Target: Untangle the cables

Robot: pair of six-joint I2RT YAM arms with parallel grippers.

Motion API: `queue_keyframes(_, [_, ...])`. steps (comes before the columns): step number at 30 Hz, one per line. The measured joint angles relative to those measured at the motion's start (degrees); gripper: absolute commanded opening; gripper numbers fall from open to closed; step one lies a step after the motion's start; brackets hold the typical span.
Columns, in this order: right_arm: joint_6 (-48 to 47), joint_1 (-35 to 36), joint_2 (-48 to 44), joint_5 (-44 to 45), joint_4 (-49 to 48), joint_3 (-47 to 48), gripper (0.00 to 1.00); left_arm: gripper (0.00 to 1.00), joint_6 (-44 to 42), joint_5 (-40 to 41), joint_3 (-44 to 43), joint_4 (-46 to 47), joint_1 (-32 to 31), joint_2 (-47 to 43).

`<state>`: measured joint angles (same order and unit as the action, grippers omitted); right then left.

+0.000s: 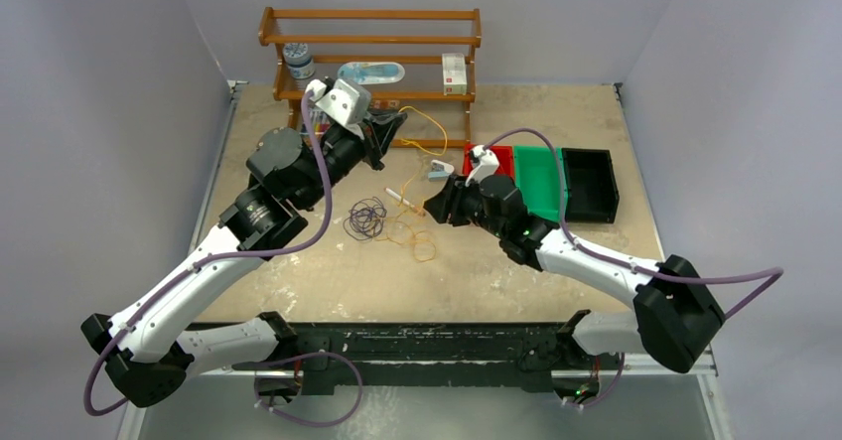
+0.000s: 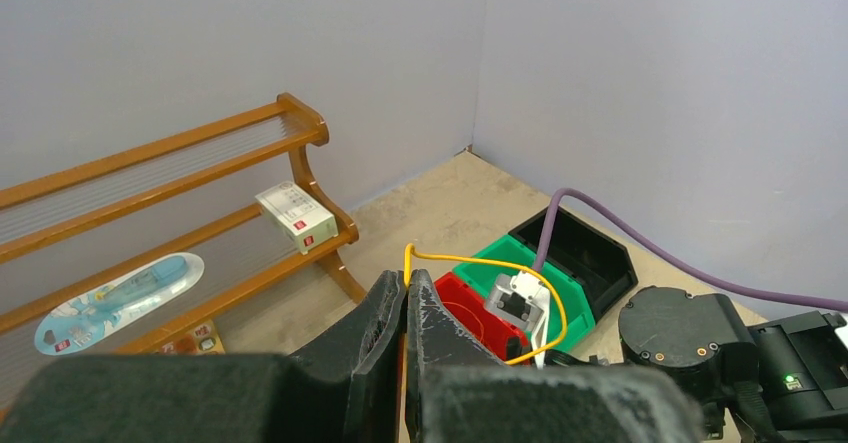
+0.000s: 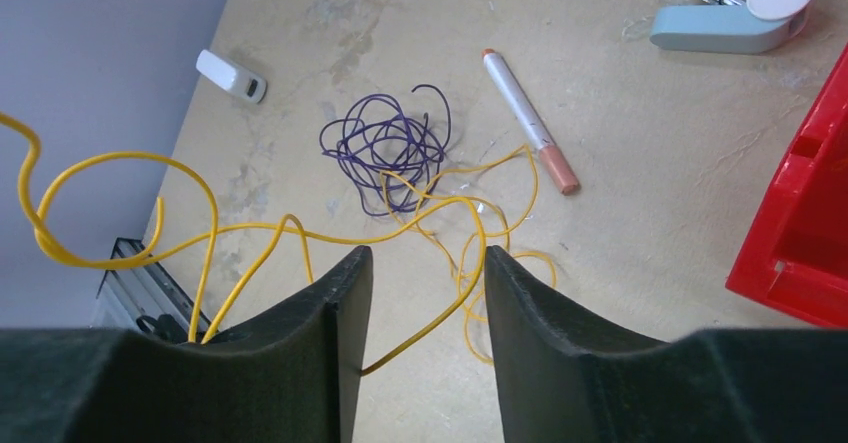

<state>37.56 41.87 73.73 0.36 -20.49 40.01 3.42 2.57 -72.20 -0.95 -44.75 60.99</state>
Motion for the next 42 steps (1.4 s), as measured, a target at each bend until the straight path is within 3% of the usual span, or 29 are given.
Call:
queue_keyframes(4, [0.0,0.0,0.1,0.0,0.3,0.4,0.27,0.0,0.0,0.0,0.3,0.1,0.0,0.0])
queue_keyframes(9, [-0.2,-0.3,0.1,0.0,0.0,0.4,0.0,0.0,0.0,0.1,0.7,0.0,0.0,0.0])
queue_keyframes(16, [-2.4,-2.2,-1.2,4.4,0.2,-0.1,0.0,0.0,-1.7,7.2,0.3,-1.9,0.0,-0.3])
queue_keyframes(31, [-9.6,-13.7,-8.9,15.3,6.1,-2.3,0.0,0.0,-11.3,43.2,-1.6,-3.8,0.0,-6.4])
queue_keyframes(42, [-10.7,-13.4,-8.9,15.8,5.6,-1.0,0.0,0.0,-15.1,52.7,0.9,-2.6,-0.7,-8.5])
